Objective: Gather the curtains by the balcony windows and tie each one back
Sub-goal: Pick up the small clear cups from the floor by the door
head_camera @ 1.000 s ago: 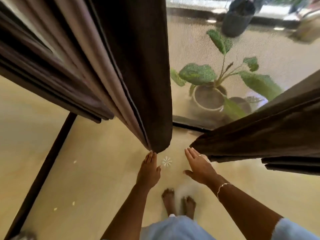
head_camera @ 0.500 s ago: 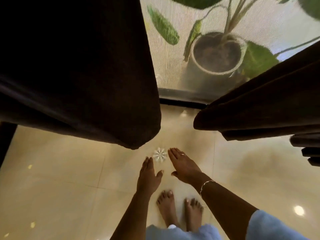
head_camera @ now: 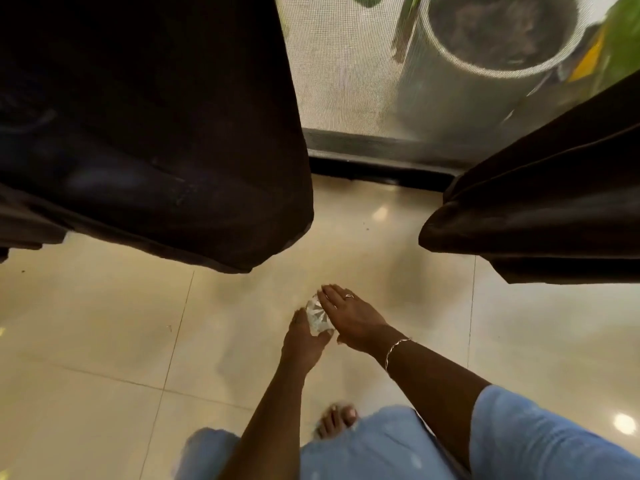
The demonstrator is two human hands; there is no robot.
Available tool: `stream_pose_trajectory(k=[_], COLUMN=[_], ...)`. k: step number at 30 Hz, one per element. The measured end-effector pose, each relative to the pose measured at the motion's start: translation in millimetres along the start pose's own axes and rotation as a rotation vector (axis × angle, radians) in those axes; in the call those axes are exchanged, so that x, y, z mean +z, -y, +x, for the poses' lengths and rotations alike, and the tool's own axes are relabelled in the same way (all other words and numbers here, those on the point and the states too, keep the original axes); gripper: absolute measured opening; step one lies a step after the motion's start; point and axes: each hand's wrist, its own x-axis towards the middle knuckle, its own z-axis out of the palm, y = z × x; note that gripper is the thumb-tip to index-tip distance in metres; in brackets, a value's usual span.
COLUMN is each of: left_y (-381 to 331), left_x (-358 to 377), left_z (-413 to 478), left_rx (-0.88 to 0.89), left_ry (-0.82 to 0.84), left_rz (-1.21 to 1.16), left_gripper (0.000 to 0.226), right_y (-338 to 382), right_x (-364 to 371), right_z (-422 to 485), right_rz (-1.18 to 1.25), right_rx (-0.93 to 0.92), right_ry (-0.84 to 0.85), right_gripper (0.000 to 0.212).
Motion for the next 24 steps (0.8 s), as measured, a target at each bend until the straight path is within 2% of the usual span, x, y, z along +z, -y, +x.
stream_pose_trajectory(k=[3,5,8,12,24], left_y=[-1,-2,-4,-12,-97], left_x=[4,5,5,-7,-103], left_z=[3,5,-2,-36,-236], left_rx=[0.03,-0.027,-0.088,-0.076,0.088], left_ry=[0.004,-0.026,-0.032,-0.021,-0.064], left_rz=[-0.099,-0.171,-0.25,-0.241,-0.137], left_gripper=[0.061,0.056,0.052,0.052,0.044], right_y=[0,0,2,16,92], right_x=[2,1,-4,-29,-220], right_z=[7,9,3,-23,-170], right_rz=[0.034,0.049,0.042,0.054,0.123], right_rx=[-0.022,-0.028,-0.046,-0.03,0.044], right_ry=[-0.076,-0.103,-0.104,-0.136,-0.149], right_gripper=[0.068,0.061,0.065,0.07,0.087])
